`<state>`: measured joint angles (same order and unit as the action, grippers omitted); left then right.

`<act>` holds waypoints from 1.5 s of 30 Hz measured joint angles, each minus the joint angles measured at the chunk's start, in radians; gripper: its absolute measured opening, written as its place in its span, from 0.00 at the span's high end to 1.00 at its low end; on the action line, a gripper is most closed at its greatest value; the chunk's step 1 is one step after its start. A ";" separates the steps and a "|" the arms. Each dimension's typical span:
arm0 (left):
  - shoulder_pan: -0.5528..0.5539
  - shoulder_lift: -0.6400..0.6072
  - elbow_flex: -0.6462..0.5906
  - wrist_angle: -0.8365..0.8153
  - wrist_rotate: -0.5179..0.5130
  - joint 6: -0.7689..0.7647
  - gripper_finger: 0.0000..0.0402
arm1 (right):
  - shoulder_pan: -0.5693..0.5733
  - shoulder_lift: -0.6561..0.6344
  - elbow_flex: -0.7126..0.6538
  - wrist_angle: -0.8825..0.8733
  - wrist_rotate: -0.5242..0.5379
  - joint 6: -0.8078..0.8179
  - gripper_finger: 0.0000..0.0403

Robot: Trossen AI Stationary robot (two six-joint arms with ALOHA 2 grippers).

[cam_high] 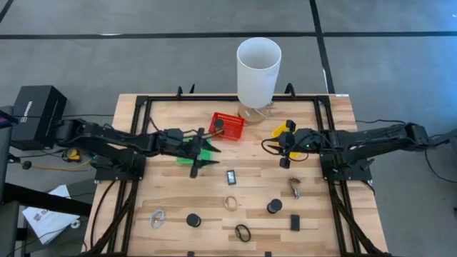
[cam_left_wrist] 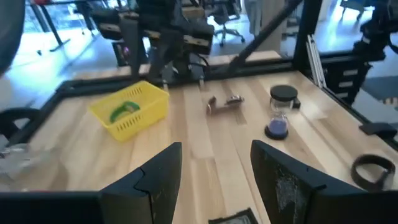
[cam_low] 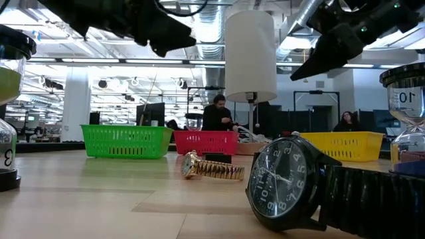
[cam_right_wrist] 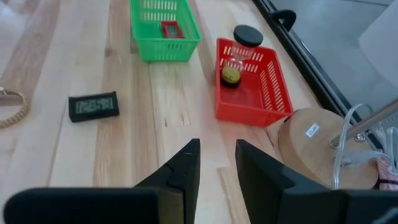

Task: Pick & Place Office items
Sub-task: Put the top black digital timer into the green bin

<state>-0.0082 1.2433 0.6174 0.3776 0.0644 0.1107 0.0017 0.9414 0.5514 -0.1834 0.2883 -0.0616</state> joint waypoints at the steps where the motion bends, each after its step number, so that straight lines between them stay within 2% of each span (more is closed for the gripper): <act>1: -0.002 0.015 0.013 0.003 0.000 0.015 0.54 | 0.000 0.004 0.000 0.004 0.000 0.000 0.77; 9: -0.087 0.133 0.120 0.005 0.001 0.327 0.54 | 0.000 0.016 0.000 0.010 0.000 -0.040 0.77; 17: -0.131 0.270 0.248 -0.008 0.003 0.356 0.53 | 0.000 0.016 0.000 0.015 0.000 -0.043 0.77; 22: -0.119 0.337 0.429 -0.311 0.001 0.357 0.50 | 0.000 0.016 0.000 0.015 0.001 -0.043 0.77; 26: -0.119 0.387 0.524 -0.458 -0.003 0.369 0.48 | 0.000 0.016 0.000 0.018 0.000 -0.043 0.77; 31: -0.119 0.456 0.534 -0.527 -0.002 0.484 0.44 | 0.000 0.016 0.000 0.020 0.001 -0.043 0.77; 36: -0.114 0.541 0.533 -0.578 -0.005 0.526 0.35 | 0.001 0.016 0.000 0.021 0.000 -0.043 0.77; 40: -0.114 0.598 0.533 -0.608 -0.024 0.633 0.28 | 0.001 0.016 0.000 0.023 0.000 -0.043 0.77; 45: -0.110 0.631 0.548 -0.648 -0.040 0.702 0.20 | 0.001 0.016 0.000 0.024 0.001 -0.043 0.77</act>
<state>-0.1180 1.8743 1.1653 -0.2708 0.0248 0.8132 0.0025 0.9577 0.5518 -0.1596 0.2890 -0.1051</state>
